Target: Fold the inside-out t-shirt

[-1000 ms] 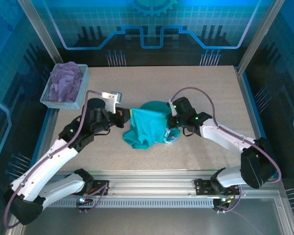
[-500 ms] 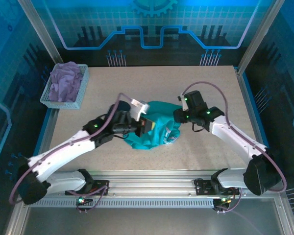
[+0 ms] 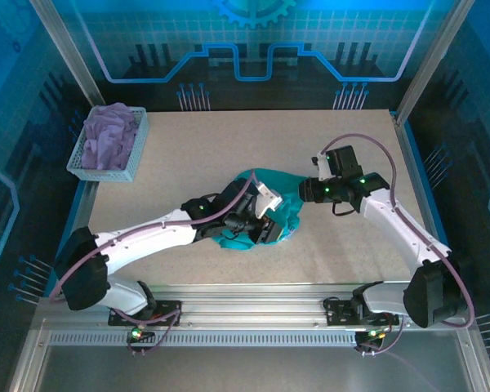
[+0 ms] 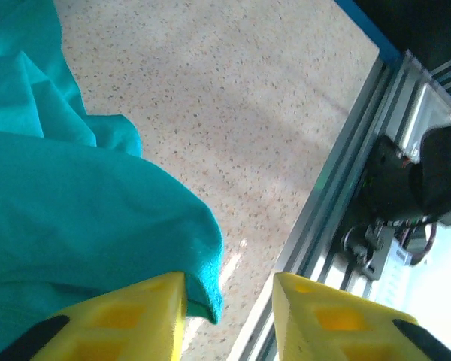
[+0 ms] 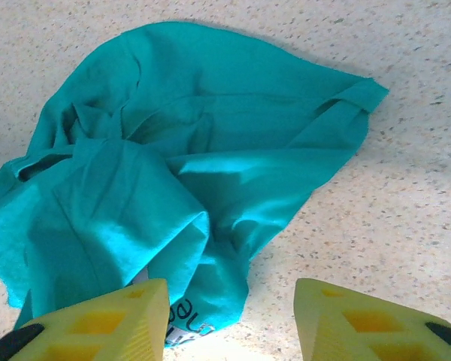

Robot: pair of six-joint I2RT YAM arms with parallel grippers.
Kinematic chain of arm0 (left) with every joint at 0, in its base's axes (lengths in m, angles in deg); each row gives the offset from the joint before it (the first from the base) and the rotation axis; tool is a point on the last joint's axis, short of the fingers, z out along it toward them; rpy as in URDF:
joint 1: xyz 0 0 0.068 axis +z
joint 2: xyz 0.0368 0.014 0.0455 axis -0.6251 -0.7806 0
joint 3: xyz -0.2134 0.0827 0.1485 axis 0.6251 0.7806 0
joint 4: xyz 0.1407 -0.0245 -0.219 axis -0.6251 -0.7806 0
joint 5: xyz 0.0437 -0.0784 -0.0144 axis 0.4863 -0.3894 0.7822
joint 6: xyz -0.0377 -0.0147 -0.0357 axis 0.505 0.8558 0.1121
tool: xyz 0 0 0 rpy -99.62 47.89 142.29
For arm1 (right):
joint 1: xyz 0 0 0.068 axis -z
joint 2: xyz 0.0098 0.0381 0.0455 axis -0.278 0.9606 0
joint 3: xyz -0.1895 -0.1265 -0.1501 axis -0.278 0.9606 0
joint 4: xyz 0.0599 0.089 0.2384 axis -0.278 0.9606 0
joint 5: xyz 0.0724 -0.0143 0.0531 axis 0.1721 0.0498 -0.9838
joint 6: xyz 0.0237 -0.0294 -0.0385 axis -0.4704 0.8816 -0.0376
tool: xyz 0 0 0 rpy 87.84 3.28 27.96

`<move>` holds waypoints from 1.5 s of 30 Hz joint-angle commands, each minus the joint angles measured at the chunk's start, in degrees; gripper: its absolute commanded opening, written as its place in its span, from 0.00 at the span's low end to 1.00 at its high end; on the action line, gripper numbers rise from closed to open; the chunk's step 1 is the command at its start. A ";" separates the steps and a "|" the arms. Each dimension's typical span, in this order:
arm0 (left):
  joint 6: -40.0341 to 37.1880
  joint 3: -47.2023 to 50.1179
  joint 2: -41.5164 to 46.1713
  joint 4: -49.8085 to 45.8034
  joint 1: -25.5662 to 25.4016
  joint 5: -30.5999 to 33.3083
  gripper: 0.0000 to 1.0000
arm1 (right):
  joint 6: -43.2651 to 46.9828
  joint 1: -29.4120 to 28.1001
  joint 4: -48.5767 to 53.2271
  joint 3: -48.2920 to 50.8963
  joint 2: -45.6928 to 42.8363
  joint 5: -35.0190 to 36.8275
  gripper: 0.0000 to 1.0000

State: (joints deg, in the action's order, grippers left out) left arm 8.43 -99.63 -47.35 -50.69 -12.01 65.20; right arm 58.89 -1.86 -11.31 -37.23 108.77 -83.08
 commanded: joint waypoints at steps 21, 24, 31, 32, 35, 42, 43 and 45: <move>17.69 10.99 2.06 5.10 16.01 -3.75 0.70 | 3.72 -20.92 -2.01 -8.07 12.83 7.49 0.19; 17.36 9.69 -1.04 7.38 15.98 -3.92 0.65 | 1.42 -17.83 -6.00 -5.77 9.98 -0.29 0.13; 17.21 7.31 -6.63 12.53 16.01 -6.13 0.64 | -4.27 -9.50 -14.52 -0.01 6.72 -15.17 0.02; 17.25 6.87 -7.38 13.08 16.07 -6.45 0.64 | -4.85 -8.76 -15.32 0.37 6.71 -16.42 0.01; 17.10 5.05 -10.15 12.95 15.99 -6.57 0.62 | -5.10 -7.60 -16.11 1.07 6.76 -17.24 0.00; 16.93 2.42 -12.55 16.15 16.03 -10.78 0.30 | -5.53 -5.82 -17.38 2.35 5.80 -17.73 0.00; 16.47 1.84 -12.49 15.94 16.08 -11.34 0.21 | -5.69 -5.54 -17.71 2.59 5.45 -17.66 0.00; 15.31 1.02 -11.38 14.60 16.63 -11.45 0.05 | -5.50 -5.38 -17.52 2.55 5.05 -16.97 0.00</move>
State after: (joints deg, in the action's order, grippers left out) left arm 25.58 -96.07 -59.59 -36.66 4.12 56.43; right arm 54.08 -8.13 -27.02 -35.29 115.74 -98.99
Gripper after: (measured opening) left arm 0.094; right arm 0.046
